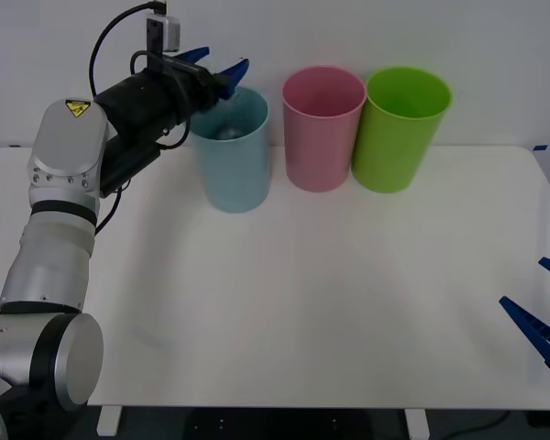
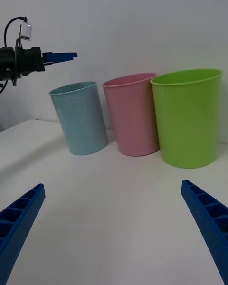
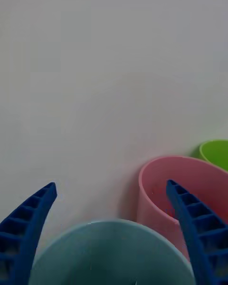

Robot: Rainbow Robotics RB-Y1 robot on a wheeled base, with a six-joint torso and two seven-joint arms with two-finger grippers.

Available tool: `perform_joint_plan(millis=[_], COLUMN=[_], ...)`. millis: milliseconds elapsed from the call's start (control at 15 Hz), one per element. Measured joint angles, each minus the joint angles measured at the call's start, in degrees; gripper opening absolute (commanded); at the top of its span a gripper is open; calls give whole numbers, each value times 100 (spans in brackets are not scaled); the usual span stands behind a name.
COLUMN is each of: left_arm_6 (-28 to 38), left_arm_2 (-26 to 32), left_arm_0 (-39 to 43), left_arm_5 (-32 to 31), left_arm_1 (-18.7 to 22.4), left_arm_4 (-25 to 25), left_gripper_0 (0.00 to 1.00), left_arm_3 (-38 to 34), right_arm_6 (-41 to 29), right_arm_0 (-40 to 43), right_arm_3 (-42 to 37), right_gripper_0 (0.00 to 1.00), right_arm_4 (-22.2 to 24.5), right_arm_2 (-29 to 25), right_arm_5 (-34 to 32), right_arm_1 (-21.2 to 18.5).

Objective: Grasp the object on the table and drop it into the matching bin: aluminum can to the light blue bin, PET bottle to the pink bin.

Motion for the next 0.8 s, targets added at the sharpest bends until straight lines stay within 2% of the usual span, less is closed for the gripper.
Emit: perform_joint_plan(millis=[267,533,800], left_arm_6=[-48,-233,-361], left_arm_2=[0,-8,-15], left_arm_0=[63,249,689], left_arm_5=[-55,-158,-471], left_arm_1=[27,176,484], left_arm_4=[351,1047,1657], left_gripper_0=[100,100,100], left_arm_3=[-5,-37,-397], right_arm_6=[0,0,0], right_arm_0=[0,0,0], right_arm_3=[0,0,0], right_gripper_0=[100,100,100], right_arm_4=[0,0,0], right_arm_2=[0,0,0], right_arm_5=[0,0,0], right_arm_1=[0,0,0])
